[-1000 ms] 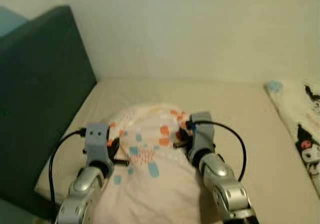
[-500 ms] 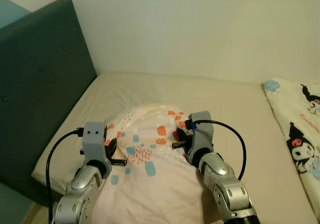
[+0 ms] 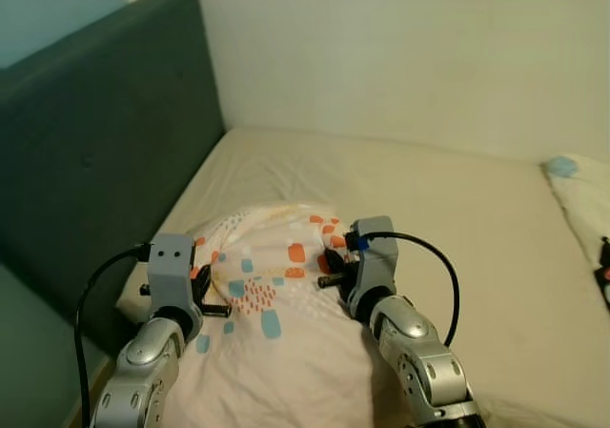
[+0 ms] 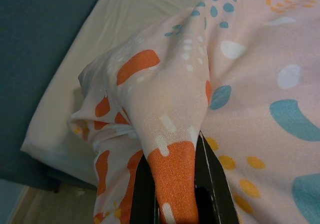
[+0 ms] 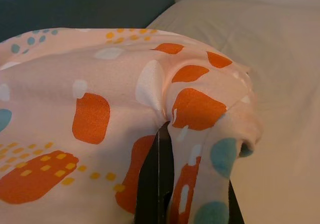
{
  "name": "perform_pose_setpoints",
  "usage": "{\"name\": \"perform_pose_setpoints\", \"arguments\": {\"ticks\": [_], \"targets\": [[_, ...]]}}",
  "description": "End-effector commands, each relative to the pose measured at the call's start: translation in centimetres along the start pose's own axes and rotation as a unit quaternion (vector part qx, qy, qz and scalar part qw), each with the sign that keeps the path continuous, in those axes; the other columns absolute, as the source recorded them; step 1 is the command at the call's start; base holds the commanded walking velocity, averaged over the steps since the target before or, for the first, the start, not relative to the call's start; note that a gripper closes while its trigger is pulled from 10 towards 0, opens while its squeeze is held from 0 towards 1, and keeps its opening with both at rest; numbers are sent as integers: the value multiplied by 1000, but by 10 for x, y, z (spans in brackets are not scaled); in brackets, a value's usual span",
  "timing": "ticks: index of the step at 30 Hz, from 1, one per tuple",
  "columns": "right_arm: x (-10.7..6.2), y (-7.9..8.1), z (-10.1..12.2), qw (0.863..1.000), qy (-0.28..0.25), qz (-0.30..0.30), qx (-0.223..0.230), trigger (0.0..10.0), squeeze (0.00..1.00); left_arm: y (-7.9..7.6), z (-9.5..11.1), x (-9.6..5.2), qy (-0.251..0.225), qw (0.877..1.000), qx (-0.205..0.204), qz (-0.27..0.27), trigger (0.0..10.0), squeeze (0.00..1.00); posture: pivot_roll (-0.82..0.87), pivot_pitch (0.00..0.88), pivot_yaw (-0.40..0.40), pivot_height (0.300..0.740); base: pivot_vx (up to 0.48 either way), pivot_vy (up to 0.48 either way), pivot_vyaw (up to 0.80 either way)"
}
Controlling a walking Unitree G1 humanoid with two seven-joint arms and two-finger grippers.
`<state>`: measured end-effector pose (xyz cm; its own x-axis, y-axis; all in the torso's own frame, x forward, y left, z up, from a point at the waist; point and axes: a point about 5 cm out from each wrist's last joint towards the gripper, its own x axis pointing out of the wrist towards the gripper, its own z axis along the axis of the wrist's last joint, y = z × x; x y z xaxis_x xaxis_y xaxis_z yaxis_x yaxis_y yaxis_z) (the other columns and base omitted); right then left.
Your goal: Clean up the room
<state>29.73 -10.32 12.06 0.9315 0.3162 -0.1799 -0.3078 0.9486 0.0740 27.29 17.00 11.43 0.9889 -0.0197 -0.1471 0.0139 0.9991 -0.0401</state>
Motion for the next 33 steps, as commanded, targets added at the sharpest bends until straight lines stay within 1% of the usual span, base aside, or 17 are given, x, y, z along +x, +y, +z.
{"name": "perform_pose_setpoints", "arguments": {"ticks": [1,7,10,11,12,15,19,21,23,24,25,26,27,29,33], "targets": [[-3,-11,6,999,-17,-28,-5,10000,0,9,10,-3,-30,999,9,23,10000,0,-75,86,5,740,0,0,0],[-4,-11,6,999,-17,-30,-5,10000,0,10,11,-3,-32,999,13,26,10000,0,-78,87,10,740,0,0,0],[-4,-10,6,1000,-16,-26,-5,10000,0,13,10,-2,-24,999,5,37,10000,0,-78,87,10,740,0,0,0],[-4,-7,6,1000,-13,-10,-22,10000,0,14,8,-2,-21,999,6,40,10000,0,-78,86,10,740,0,0,0],[-4,-7,6,1000,-13,-10,-22,10000,0,14,8,-2,-21,999,6,40,10000,0,-78,86,10,740,0,0,0],[-2,-8,6,998,-10,-19,-51,10000,0,15,7,-2,-21,999,6,45,10000,0,-78,86,10,740,0,0,760],[-2,-9,9,999,-19,-18,-38,10000,0,16,10,-1,-27,998,-2,48,10000,0,-78,86,10,740,0,0,800],[-2,-10,11,999,-25,-20,-34,10000,0,15,11,-1,-27,999,0,45,10000,0,-78,86,10,740,0,0,800],[-2,-12,18,998,-47,-26,-28,10000,0,12,11,0,-24,999,7,44,10000,0,-76,86,9,740,0,0,800],[-2,-12,18,998,-47,-26,-28,10000,0,12,11,0,-24,999,7,44,10000,0,-76,86,9,740,0,0,800],[-2,-13,22,998,-56,-28,-24,10000,0,11,11,1,-22,999,17,42,10000,0,-76,86,9,740,0,0,800],[-2,-13,22,998,-56,-28,-24,10000,0,11,11,1,-22,999,17,42,10000,0,-76,86,9,740,0,0,800],[-2,-14,24,997,-63,-30,-20,10000,0,9,12,1,-21,999,25,42,10000,0,-79,87,12,740,0,0,800],[-2,-15,25,997,-66,-31,-20,10000,0,7,13,1,-22,999,23,40,10000,0,-80,86,12,740,0,0,800],[-3,-17,27,996,-72,-38,-19,10000,0,7,17,2,-36,998,35,34,10000,0,-81,85,15,740,0,0,800]]}}
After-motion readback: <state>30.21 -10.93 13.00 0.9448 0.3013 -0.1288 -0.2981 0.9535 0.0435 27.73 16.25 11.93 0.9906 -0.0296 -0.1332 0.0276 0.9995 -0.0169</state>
